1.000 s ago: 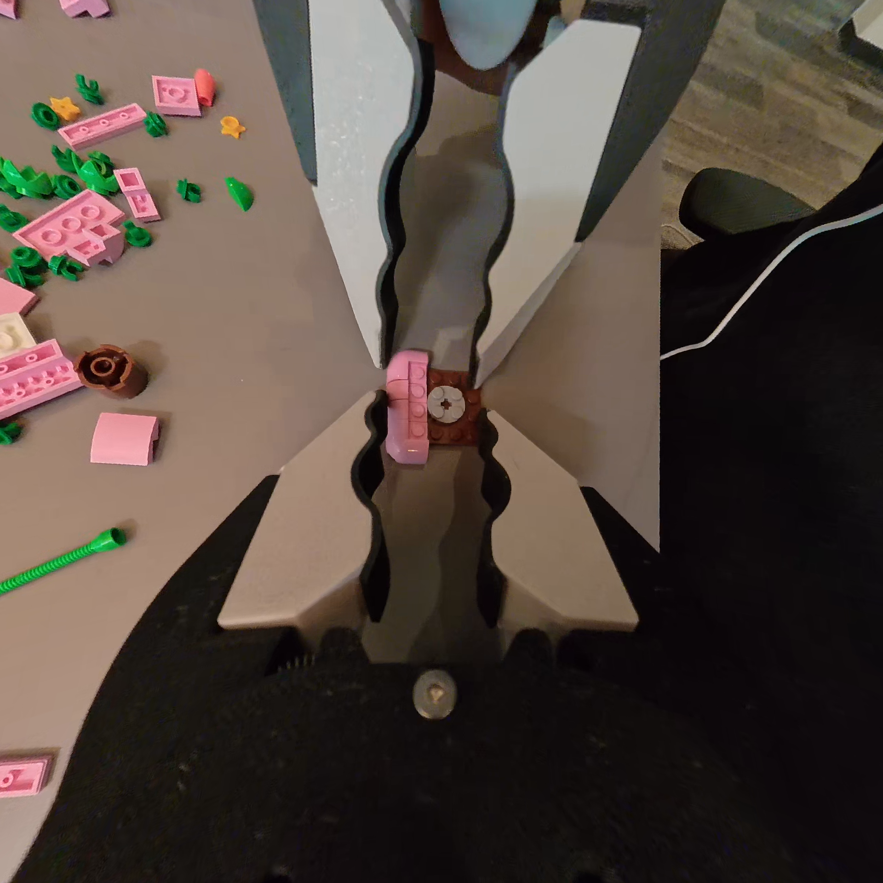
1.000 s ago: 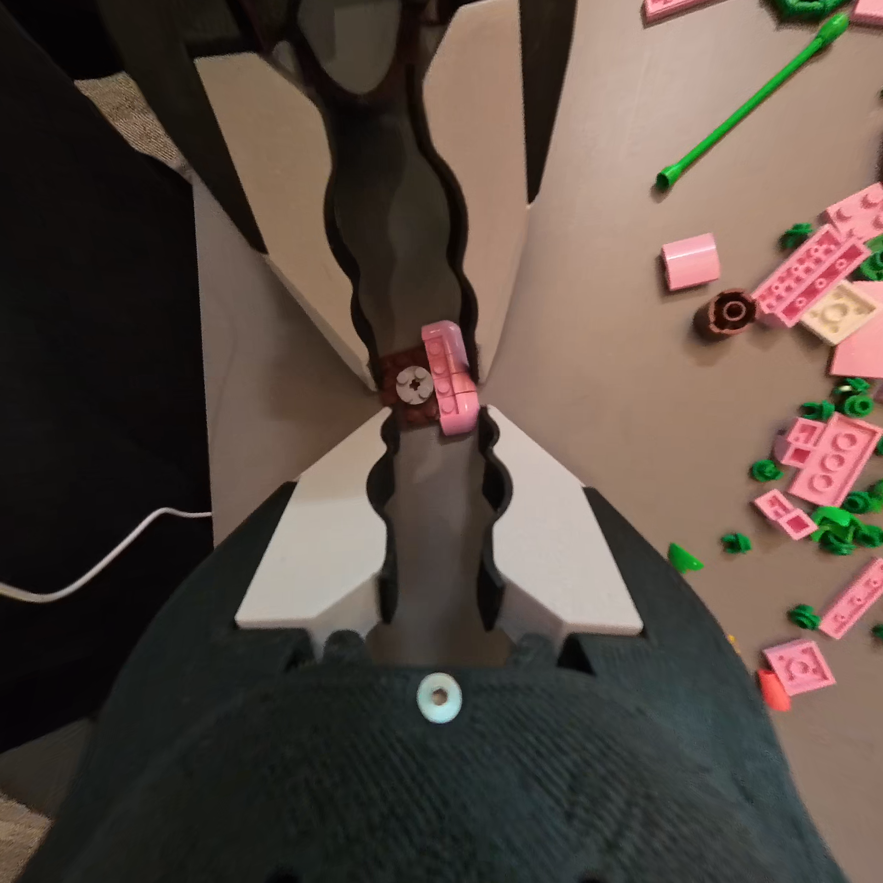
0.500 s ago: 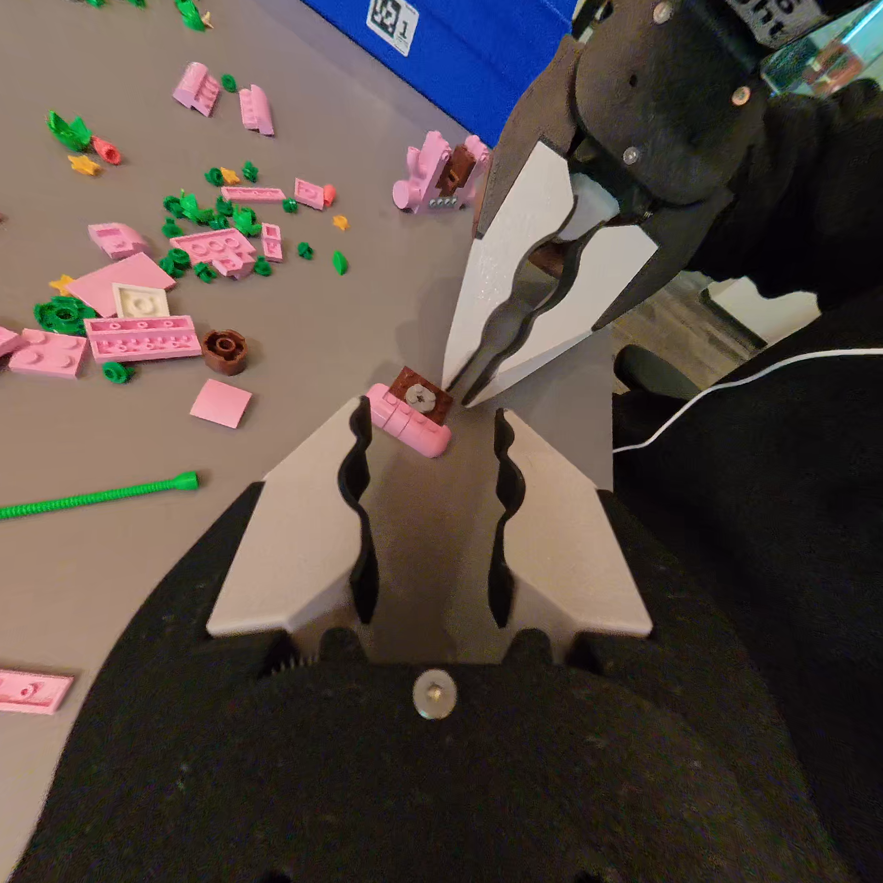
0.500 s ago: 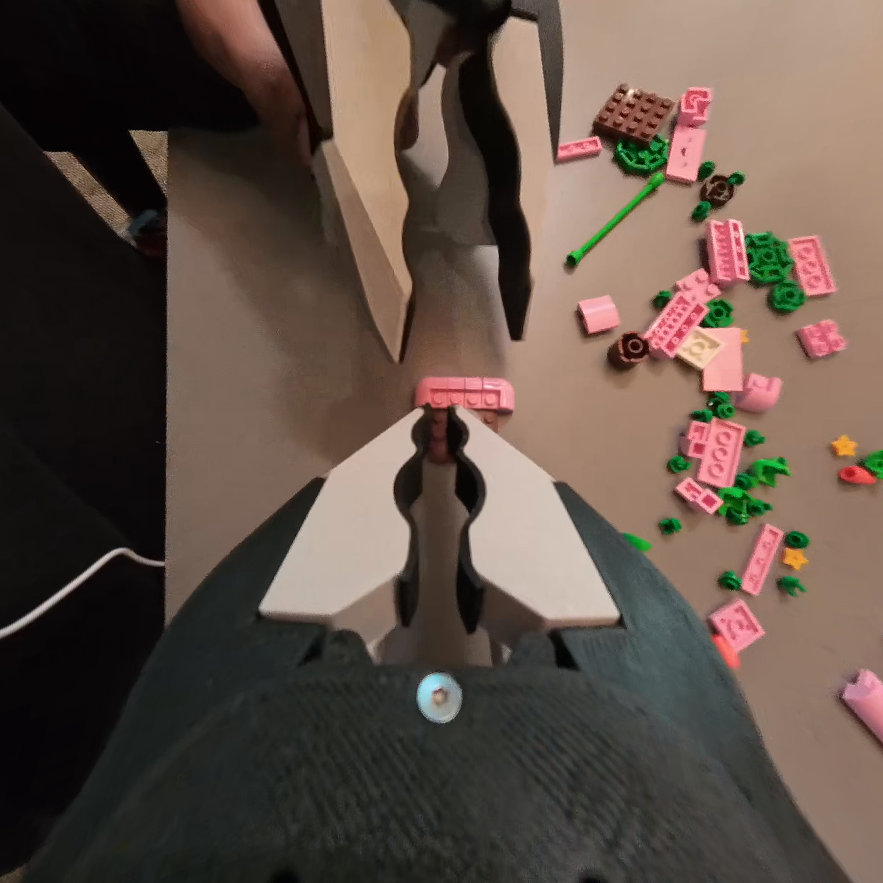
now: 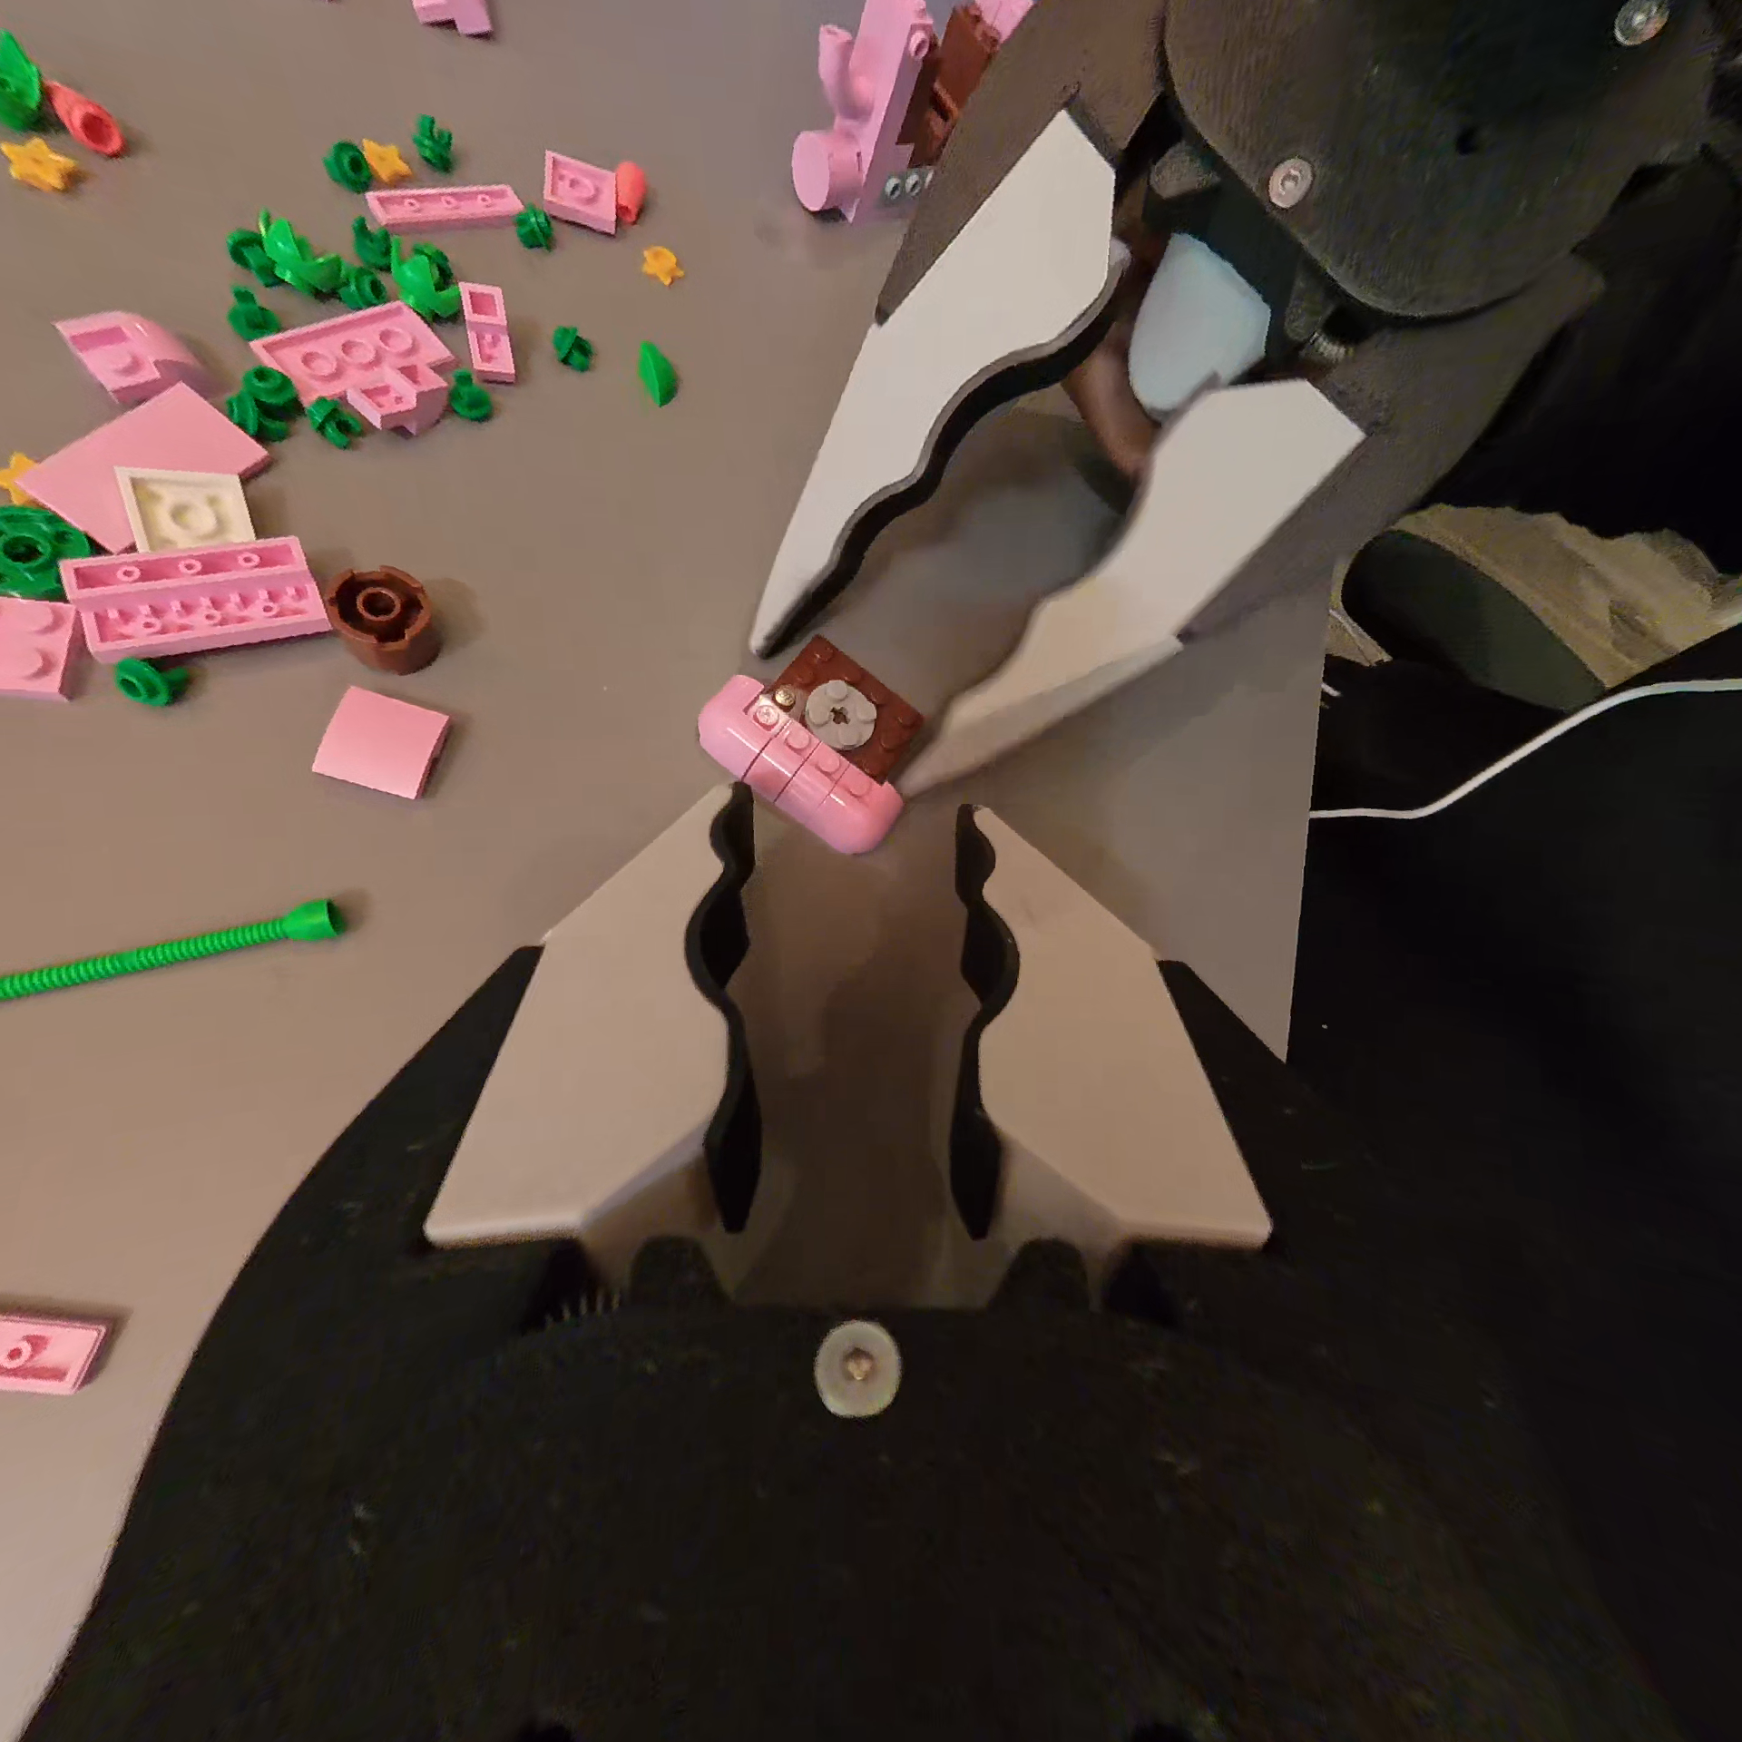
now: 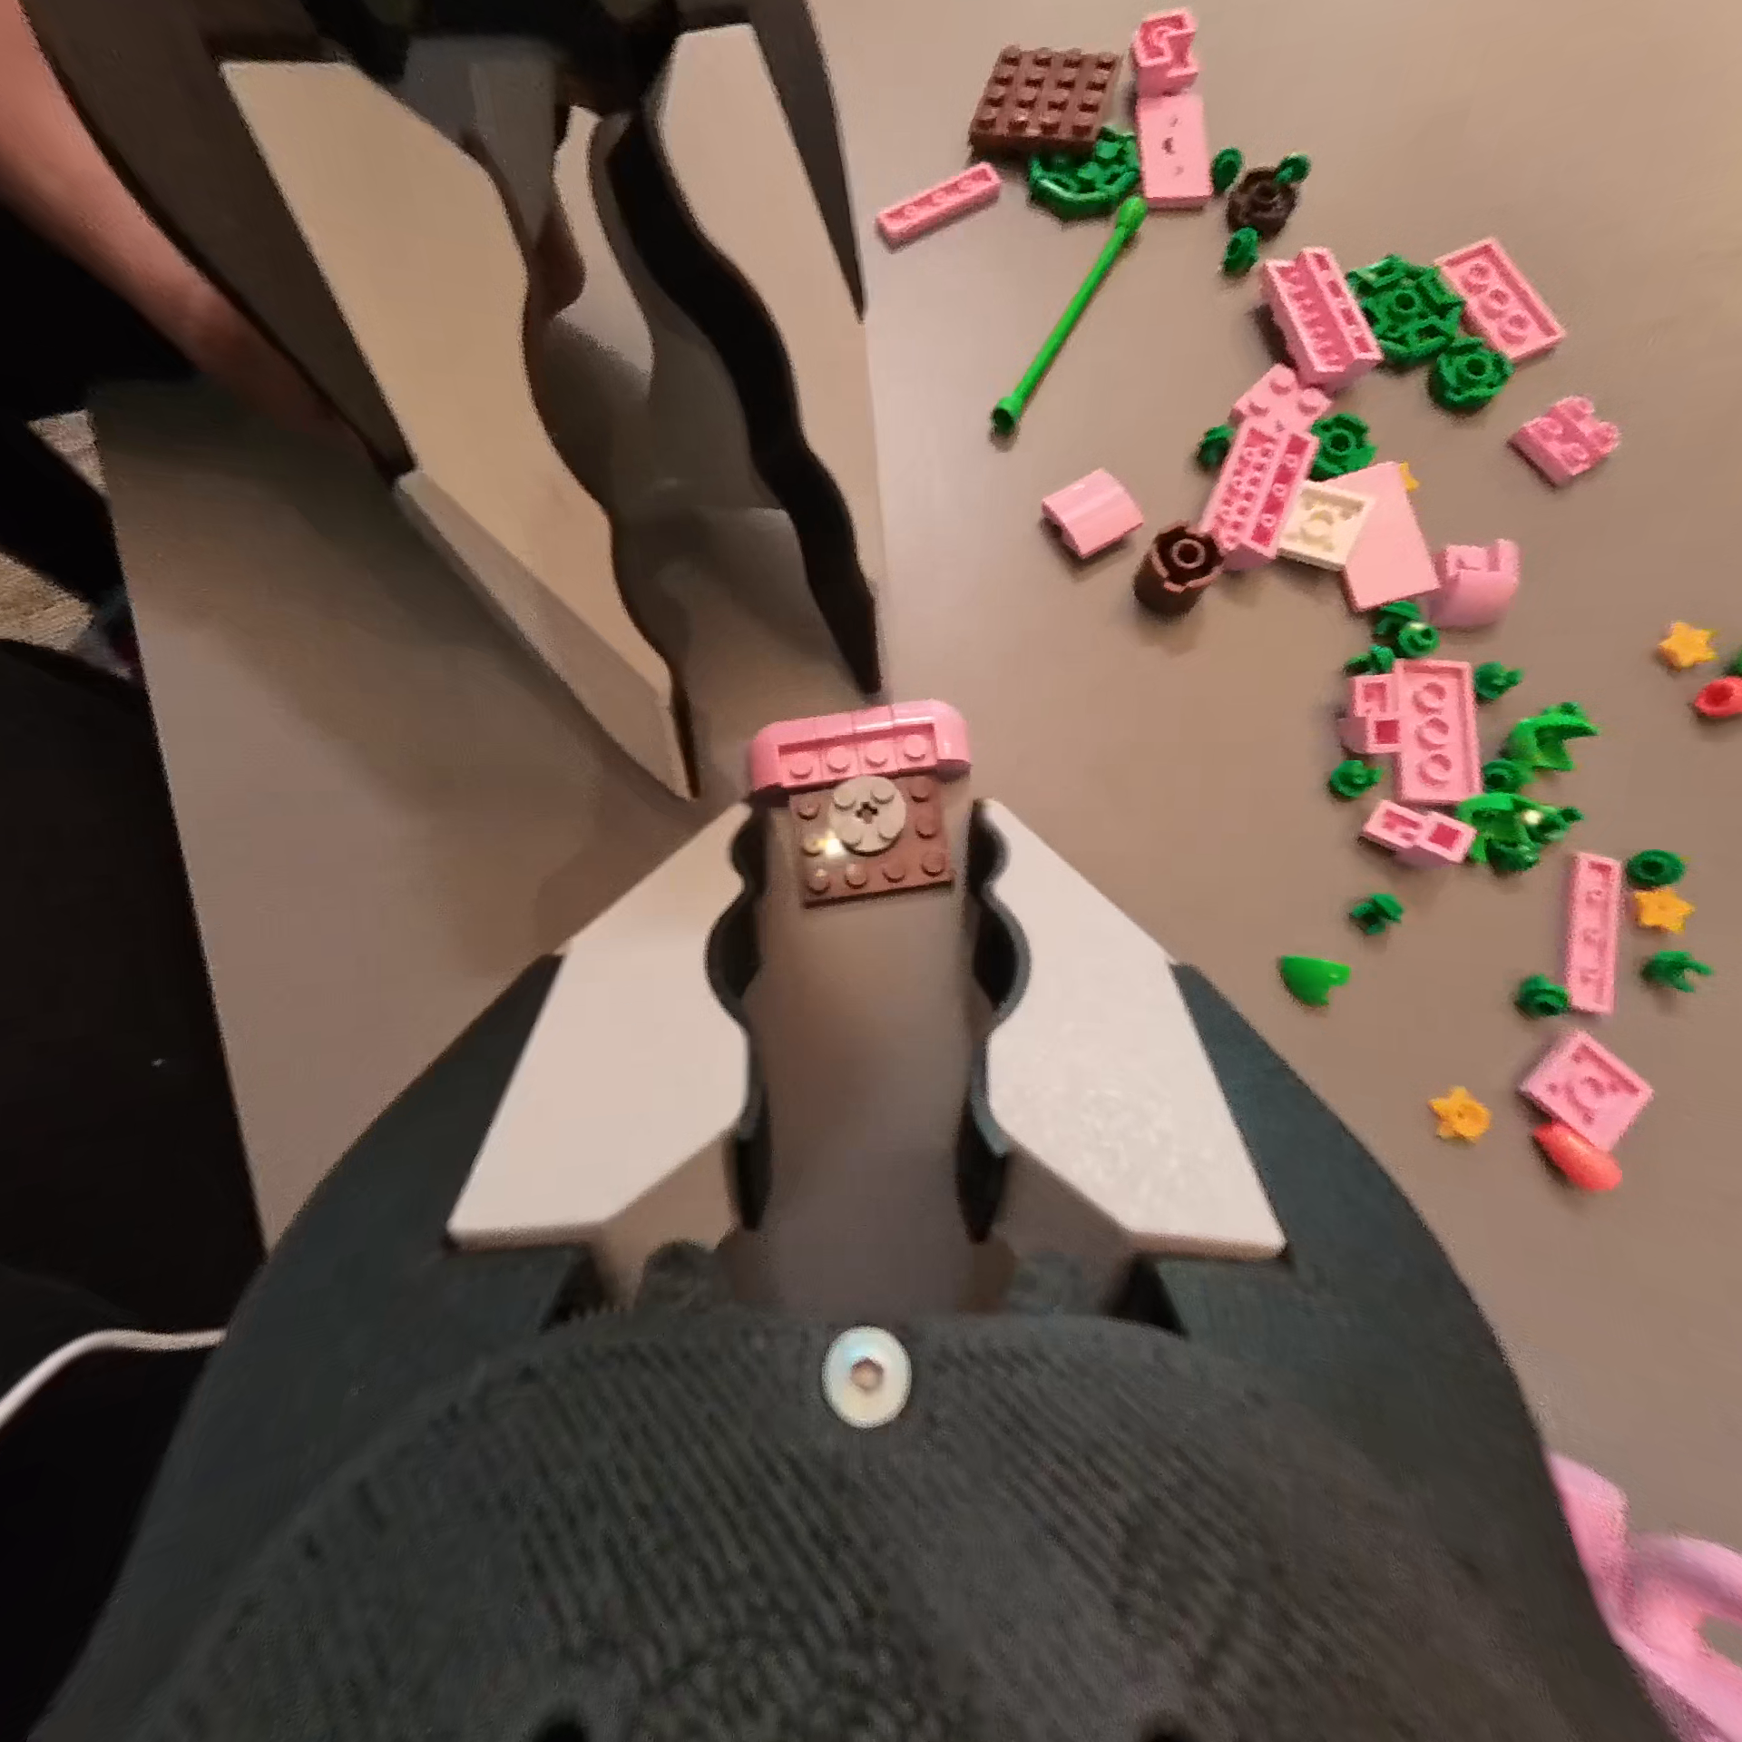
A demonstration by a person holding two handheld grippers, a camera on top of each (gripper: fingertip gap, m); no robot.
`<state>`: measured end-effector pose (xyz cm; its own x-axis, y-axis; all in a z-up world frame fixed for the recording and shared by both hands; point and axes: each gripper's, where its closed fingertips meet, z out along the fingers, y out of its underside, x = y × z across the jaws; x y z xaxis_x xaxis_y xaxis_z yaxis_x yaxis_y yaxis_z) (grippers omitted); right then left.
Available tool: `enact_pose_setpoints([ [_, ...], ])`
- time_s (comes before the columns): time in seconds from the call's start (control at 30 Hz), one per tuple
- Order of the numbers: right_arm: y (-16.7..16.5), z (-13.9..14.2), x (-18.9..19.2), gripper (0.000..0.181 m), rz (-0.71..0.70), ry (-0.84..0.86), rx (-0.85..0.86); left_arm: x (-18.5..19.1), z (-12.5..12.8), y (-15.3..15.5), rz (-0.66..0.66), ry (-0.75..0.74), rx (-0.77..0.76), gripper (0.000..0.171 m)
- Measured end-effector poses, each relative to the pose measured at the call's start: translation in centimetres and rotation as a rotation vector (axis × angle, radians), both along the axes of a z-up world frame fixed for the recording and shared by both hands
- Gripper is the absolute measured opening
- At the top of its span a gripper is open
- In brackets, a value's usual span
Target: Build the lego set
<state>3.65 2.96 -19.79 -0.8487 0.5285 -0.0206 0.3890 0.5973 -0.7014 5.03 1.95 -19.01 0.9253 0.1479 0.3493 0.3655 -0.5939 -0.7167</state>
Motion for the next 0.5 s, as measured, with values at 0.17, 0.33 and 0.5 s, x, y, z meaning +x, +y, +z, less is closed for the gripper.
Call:
enact_pose_setpoints([
  [0.17, 0.4, 0.2, -0.2, 0.031, -0.016, 0.059, -0.010, -0.6, 0.4, -0.1, 0.042, -0.021, 0.031, 0.046],
  [0.33, -0.3, 4.4, -0.6, 0.030, -0.025, 0.365, -0.109, -0.5, 3.4, 0.1, 0.067, -0.323, 0.286, 0.041],
  [0.5, -1.4, 6.3, 0.0, 0.031, -0.001, 0.485, -0.172, -0.1, 5.9, -0.2, 0.017, -0.524, 0.473, 0.013],
])
